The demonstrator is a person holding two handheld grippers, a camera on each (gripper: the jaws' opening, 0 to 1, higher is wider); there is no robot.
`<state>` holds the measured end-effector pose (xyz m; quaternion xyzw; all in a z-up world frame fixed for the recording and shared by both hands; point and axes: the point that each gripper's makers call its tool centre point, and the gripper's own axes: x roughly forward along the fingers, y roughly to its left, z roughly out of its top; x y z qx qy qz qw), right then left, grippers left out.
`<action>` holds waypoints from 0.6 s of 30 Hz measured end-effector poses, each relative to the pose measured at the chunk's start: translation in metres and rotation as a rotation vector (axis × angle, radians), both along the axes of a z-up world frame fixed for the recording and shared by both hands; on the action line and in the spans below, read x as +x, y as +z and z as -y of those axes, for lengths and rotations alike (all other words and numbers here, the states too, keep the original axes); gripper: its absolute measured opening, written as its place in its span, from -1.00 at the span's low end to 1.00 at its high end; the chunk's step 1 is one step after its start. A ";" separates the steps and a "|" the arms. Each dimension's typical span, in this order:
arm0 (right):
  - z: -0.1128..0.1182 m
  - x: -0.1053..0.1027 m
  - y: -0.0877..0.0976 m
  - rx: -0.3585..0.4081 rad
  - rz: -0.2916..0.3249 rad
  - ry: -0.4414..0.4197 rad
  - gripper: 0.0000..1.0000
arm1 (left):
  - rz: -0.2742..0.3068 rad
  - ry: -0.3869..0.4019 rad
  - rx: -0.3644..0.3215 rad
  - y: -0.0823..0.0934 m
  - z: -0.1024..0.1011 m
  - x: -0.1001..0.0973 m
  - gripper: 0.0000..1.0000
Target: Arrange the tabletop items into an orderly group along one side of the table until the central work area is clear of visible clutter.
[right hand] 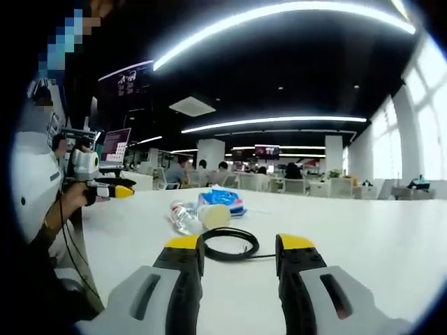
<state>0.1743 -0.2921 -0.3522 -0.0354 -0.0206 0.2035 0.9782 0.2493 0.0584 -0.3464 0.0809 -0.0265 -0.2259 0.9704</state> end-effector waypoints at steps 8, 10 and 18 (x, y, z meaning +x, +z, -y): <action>-0.005 0.008 0.014 -0.041 0.023 0.036 -0.19 | 0.028 -0.003 0.055 0.015 -0.004 0.003 0.09; -0.005 0.022 0.021 -0.044 0.011 0.088 -0.17 | 0.055 -0.016 0.045 0.030 -0.002 0.011 0.09; 0.000 0.040 0.022 -0.047 -0.032 0.127 -0.18 | 0.020 -0.022 0.077 0.018 0.003 0.029 0.09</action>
